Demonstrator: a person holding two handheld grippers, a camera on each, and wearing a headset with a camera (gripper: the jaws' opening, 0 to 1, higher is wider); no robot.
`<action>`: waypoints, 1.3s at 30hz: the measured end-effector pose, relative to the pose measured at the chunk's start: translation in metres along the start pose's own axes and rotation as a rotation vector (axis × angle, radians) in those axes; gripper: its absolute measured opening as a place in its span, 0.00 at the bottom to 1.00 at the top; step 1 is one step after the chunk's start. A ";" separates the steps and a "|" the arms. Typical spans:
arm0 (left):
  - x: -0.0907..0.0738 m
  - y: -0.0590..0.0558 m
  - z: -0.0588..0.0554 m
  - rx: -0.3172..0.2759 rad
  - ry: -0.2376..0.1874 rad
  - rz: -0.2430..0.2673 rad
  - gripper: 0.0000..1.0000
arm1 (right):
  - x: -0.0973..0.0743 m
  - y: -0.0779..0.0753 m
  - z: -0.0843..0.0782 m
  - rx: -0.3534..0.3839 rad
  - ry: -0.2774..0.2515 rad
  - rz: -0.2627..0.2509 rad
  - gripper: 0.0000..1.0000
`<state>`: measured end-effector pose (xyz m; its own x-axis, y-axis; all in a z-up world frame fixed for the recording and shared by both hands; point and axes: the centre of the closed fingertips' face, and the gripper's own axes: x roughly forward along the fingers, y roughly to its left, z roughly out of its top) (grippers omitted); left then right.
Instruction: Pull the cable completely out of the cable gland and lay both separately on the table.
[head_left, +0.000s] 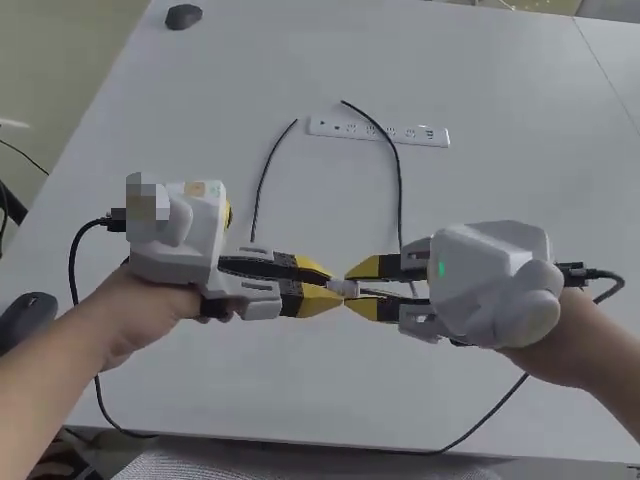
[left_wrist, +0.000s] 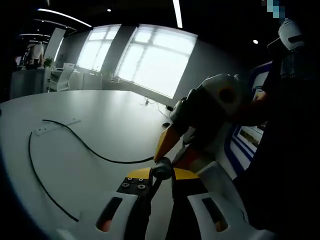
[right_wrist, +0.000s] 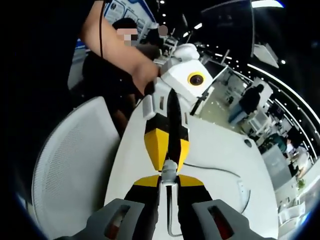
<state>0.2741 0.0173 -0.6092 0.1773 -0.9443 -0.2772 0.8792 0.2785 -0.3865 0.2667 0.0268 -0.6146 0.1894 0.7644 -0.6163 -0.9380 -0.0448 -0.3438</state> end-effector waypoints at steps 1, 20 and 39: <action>0.000 0.000 0.000 0.004 0.001 0.001 0.14 | 0.000 -0.001 0.000 0.003 0.001 -0.004 0.07; 0.000 0.001 0.001 0.017 -0.004 0.002 0.15 | -0.006 -0.007 -0.009 0.325 -0.046 0.081 0.18; 0.000 -0.002 0.007 0.098 -0.018 -0.021 0.15 | -0.014 -0.006 0.008 0.923 -0.271 0.508 0.25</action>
<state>0.2752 0.0153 -0.6021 0.1651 -0.9530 -0.2540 0.9219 0.2406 -0.3035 0.2673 0.0220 -0.5985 -0.2465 0.9148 -0.3200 -0.7664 0.0181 0.6421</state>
